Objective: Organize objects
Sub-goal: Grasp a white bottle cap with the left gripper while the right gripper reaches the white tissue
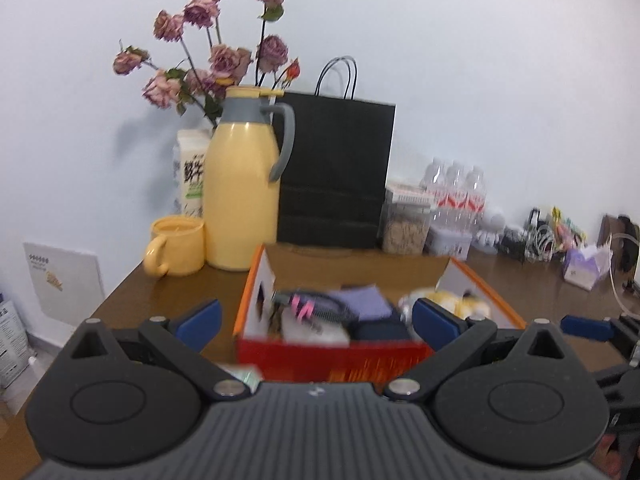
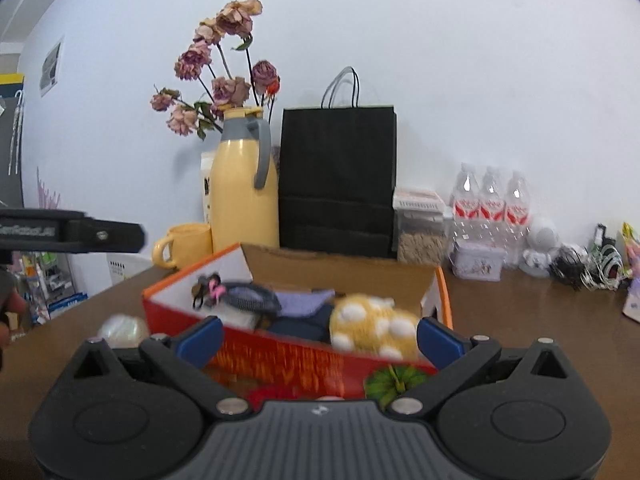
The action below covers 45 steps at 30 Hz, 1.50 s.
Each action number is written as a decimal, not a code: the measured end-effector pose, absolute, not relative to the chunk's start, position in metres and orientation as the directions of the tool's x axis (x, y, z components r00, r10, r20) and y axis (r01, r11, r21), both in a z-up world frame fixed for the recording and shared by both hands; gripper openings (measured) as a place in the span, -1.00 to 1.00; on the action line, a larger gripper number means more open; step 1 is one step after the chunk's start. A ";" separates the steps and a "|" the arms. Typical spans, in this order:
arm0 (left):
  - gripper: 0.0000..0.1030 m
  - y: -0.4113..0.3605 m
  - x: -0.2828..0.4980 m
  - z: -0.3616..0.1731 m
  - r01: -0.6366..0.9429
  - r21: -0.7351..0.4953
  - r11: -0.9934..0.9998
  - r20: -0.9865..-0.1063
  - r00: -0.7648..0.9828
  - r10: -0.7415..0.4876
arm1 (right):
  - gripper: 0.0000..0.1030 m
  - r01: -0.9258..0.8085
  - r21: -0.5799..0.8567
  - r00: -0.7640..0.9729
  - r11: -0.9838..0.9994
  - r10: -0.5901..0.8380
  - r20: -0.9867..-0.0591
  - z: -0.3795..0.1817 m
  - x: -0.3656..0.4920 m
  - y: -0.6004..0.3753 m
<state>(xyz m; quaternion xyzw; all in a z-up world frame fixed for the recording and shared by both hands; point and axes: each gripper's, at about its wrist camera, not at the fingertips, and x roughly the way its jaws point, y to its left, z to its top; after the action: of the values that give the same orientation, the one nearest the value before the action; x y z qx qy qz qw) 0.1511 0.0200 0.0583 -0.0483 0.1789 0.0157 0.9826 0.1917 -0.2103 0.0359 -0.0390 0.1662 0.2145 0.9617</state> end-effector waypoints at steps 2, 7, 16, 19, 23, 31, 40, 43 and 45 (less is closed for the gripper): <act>1.00 0.021 0.140 0.050 -0.053 -0.076 0.996 -0.373 0.928 0.021 | 1.00 -0.423 0.002 0.848 0.906 0.396 -0.353 0.031 0.181 -0.217; 1.00 0.024 0.113 0.026 -0.061 -0.051 0.997 -0.441 0.897 0.033 | 1.00 -0.418 0.007 0.831 0.908 0.386 -0.400 0.016 0.154 -0.232; 1.00 0.016 0.083 -0.019 -0.012 -0.043 0.999 -0.568 0.823 -0.015 | 1.00 -0.417 0.002 0.803 0.909 0.370 -0.466 -0.006 0.123 -0.241; 1.00 0.007 0.076 -0.031 0.019 -0.029 0.999 -0.587 0.809 -0.033 | 1.00 -0.420 0.004 0.794 0.908 0.370 -0.483 -0.011 0.118 -0.242; 0.95 -0.005 0.069 -0.043 0.039 -0.007 0.999 -0.601 0.799 -0.035 | 1.00 -0.422 0.012 0.783 0.906 0.371 -0.499 -0.017 0.112 -0.242; 0.31 -0.018 0.068 -0.050 0.082 0.010 0.997 -0.613 0.788 -0.058 | 1.00 -0.430 0.015 0.768 0.903 0.375 -0.519 -0.024 0.111 -0.239; -0.43 -0.014 0.067 -0.042 0.115 -0.005 0.993 -0.579 0.809 -0.097 | 1.00 -0.430 0.012 0.762 0.903 0.370 -0.532 -0.027 0.119 -0.240; -0.43 -0.010 0.072 -0.039 0.097 -0.005 0.995 -0.574 0.815 -0.082 | 1.00 -0.436 0.001 0.758 0.900 0.368 -0.539 -0.027 0.125 -0.237; -0.43 -0.007 0.077 -0.037 0.085 -0.006 0.996 -0.570 0.818 -0.073 | 1.00 -0.446 -0.007 0.753 0.895 0.371 -0.543 -0.026 0.130 -0.235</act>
<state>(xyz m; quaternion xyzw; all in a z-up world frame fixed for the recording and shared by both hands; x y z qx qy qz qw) 0.0766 -0.0065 -0.0369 0.0098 0.2988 -0.0416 0.9534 0.1295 -0.2349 -0.0262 -0.0679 0.2747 0.2186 0.9339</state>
